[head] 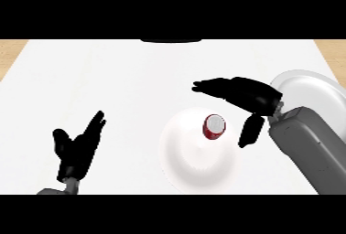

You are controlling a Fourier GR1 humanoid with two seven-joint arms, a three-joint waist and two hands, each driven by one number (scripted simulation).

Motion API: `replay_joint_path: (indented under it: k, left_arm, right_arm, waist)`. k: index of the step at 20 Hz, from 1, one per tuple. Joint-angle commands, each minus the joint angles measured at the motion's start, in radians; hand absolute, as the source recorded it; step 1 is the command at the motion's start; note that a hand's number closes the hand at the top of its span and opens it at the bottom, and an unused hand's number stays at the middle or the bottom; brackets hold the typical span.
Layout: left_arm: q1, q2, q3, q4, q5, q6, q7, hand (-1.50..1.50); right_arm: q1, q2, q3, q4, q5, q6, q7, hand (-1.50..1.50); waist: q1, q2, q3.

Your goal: Pick the can from the plate and place it in the plate

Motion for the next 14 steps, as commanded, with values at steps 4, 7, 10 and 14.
replay_joint_path:
  k: [4, 7, 10, 14]
  left_arm:
    - [0.004, -0.029, 0.023, 0.003, -0.014, -0.027, 0.045, 0.00]
    - [0.016, -0.038, 0.041, 0.102, -0.033, -0.070, -0.056, 0.00]
    - [0.019, -0.029, 0.040, -0.039, -0.032, -0.037, 0.078, 0.00]
    - [0.046, -0.066, 0.029, 0.010, -0.064, -0.056, 0.008, 0.00]
  right_arm:
    - [0.129, 0.032, -0.017, -0.083, 0.081, 0.023, -0.019, -1.50]
    - [0.101, 0.034, -0.037, -0.079, 0.131, 0.027, -0.017, -1.50]
    - [0.140, 0.053, -0.015, -0.123, 0.211, -0.002, 0.022, -1.50]
    - [0.086, 0.126, -0.026, 0.029, 0.302, -0.068, -0.006, -1.50]
  waist:
    - [-0.003, 0.003, -0.005]
    - [-0.004, 0.004, -0.005]
    - [-0.003, 0.003, -0.005]
    - [0.004, 0.005, -0.005]
